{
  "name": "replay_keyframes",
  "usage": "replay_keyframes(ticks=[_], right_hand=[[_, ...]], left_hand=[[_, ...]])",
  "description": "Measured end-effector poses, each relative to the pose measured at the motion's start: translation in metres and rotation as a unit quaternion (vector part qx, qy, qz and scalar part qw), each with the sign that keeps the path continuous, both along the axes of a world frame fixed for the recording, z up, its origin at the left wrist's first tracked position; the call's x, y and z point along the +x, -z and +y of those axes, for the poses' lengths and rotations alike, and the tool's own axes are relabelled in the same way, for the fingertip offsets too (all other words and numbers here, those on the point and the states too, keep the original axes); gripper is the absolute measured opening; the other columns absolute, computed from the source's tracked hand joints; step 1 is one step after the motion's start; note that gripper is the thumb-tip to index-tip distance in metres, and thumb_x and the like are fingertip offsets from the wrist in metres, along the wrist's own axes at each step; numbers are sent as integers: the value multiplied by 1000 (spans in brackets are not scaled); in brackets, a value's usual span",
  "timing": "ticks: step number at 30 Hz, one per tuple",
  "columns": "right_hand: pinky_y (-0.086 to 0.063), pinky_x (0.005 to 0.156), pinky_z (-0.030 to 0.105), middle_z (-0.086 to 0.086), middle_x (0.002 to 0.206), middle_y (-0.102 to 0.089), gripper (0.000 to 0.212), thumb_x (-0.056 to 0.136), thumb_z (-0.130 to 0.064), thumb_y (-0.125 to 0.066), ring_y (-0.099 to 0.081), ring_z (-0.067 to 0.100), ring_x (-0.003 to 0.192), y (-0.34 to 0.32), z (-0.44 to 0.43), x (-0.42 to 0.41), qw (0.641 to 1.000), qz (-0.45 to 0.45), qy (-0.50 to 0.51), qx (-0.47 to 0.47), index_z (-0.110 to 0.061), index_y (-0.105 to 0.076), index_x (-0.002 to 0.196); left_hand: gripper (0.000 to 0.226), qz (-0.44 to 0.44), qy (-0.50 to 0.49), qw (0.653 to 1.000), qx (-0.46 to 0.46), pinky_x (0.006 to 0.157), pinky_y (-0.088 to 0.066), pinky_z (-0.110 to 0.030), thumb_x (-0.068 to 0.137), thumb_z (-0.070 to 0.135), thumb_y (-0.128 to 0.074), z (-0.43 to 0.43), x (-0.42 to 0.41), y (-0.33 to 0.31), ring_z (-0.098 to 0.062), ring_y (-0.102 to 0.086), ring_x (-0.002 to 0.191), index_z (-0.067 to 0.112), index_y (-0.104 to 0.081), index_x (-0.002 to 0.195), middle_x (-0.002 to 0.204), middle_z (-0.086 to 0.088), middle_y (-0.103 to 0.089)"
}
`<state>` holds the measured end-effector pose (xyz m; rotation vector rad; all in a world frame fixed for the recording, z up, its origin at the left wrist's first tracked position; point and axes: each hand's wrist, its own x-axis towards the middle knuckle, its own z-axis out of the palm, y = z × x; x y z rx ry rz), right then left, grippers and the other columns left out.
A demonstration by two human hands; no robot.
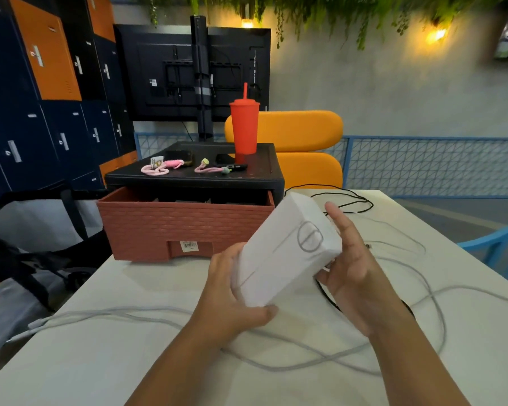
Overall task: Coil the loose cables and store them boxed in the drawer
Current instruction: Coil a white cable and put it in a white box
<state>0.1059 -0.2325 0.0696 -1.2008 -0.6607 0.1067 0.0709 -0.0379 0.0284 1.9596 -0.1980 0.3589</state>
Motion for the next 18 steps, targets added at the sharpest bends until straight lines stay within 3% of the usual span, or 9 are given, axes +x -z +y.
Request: replay_keyframes(ticks=[1,3,6,8,10,12,14,15,18], right_hand=[[-51,83,27,-7,130,-57,109,37,-52,-88,-55,16,118,0,4,-4,999,-13,-18,-24,-31,-41,132],[-52,80,30,5,121,-62,112,33,-49,-90,-58,24,113,3,13,-12,996,-25,-22,-77,-17,-45,130],[-55,75,36,9,105,-68,77,46,-23,-80,-65,25,100,2,21,-20,991,-48,8,-127,-15,-54,118],[-56,81,41,6,110,-65,76,51,-21,-77,-63,21,103,-4,20,-26,982,-74,40,-168,-20,-50,122],[-53,76,19,-16,110,-62,85,53,-15,-77,-60,1,102,-12,15,-30,973,-92,81,-195,-31,-41,128],[-44,71,3,-35,106,-56,94,55,-11,-76,-52,-15,101,-18,5,-33,961,-111,99,-235,-43,-32,131],[-39,76,1,-39,112,-46,100,56,-15,-82,-43,-19,105,-20,-11,-27,930,-145,125,-314,-57,-25,127],[-39,82,6,-32,118,-42,105,56,-20,-84,-41,-14,108,-20,-21,-23,906,-154,143,-367,-60,-19,128],[-36,90,25,-11,120,-37,117,54,-36,-81,-37,8,111,-16,-50,-12,821,-153,175,-521,-51,-4,141]], left_hand=[[84,11,15,1000,-23,83,-43,-15,39,46,-74,-4,-2,-1,16,-39,106,57,-34,112,119,24,-39],[86,24,46,997,-56,87,-49,-27,39,42,-76,-13,-5,-2,2,-46,110,52,-37,115,121,17,-46],[85,23,74,994,-83,83,-46,-15,41,41,-77,-27,-12,0,4,-51,109,41,-42,118,120,15,-53],[90,31,81,993,-84,90,-42,-15,42,43,-80,-33,-15,-1,4,-49,114,42,-41,122,122,16,-54],[103,51,104,991,-71,103,-38,-27,44,42,-84,-35,-18,-4,0,-44,122,42,-34,133,129,16,-50],[110,68,133,986,-71,106,-38,-33,46,39,-85,-34,-22,-9,-1,-42,125,42,-27,139,135,15,-46],[111,75,142,983,-87,105,-40,-35,47,39,-82,-33,-27,-15,-1,-43,125,42,-24,141,137,17,-42],[108,76,137,983,-98,102,-42,-33,47,40,-80,-32,-29,-18,-1,-43,124,43,-24,140,136,18,-42],[84,74,104,986,-111,87,-46,-19,59,36,-75,-30,-32,-25,5,-44,120,52,-30,127,132,23,-43]])
